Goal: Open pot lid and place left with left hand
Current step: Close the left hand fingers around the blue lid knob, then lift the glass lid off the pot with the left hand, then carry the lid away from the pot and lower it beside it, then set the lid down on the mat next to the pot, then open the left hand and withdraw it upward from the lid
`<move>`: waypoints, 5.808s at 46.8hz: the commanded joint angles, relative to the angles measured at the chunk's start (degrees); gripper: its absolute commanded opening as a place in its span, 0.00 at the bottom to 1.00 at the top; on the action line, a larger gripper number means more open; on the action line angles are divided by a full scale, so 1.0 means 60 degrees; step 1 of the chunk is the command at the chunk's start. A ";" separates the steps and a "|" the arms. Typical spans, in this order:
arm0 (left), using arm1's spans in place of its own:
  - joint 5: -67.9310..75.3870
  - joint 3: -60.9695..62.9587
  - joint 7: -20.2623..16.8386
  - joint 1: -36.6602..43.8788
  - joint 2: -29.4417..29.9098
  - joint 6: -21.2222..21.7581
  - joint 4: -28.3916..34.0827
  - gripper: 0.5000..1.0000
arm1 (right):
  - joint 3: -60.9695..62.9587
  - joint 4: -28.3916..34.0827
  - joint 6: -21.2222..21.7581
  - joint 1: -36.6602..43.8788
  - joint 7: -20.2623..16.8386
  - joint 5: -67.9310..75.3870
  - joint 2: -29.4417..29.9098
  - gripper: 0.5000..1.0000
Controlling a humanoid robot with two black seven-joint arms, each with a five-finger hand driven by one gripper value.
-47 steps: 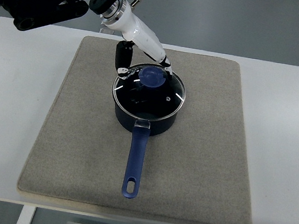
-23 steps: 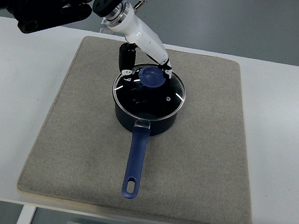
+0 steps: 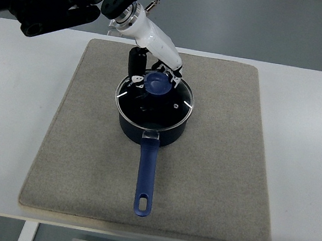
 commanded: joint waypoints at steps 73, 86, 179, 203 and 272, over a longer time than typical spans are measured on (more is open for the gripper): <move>-0.0098 -0.0052 0.0001 0.0027 0.0732 0.0480 0.1059 0.00 | 0.0001 0.0000 -0.0001 0.0000 0.0000 0.0000 0.0000 0.83; -0.0024 0.0050 0.0001 -0.0003 0.1406 0.0451 0.1000 0.00 | 0.0001 0.0000 -0.0001 0.0000 0.0000 0.0000 0.0000 0.83; 0.0049 0.1618 0.0001 0.1667 0.3179 0.2428 0.0136 0.00 | 0.0001 0.0000 -0.0001 0.0000 0.0000 0.0000 0.0000 0.83; -0.0464 0.1603 0.0001 0.1960 0.2564 0.2458 0.0136 0.00 | 0.0001 0.0000 -0.0001 0.0000 0.0000 0.0000 0.0000 0.83; -0.1021 0.1047 0.0001 0.1945 0.2579 0.2355 0.0165 0.88 | 0.0001 0.0000 -0.0001 0.0000 0.0000 0.0000 0.0000 0.83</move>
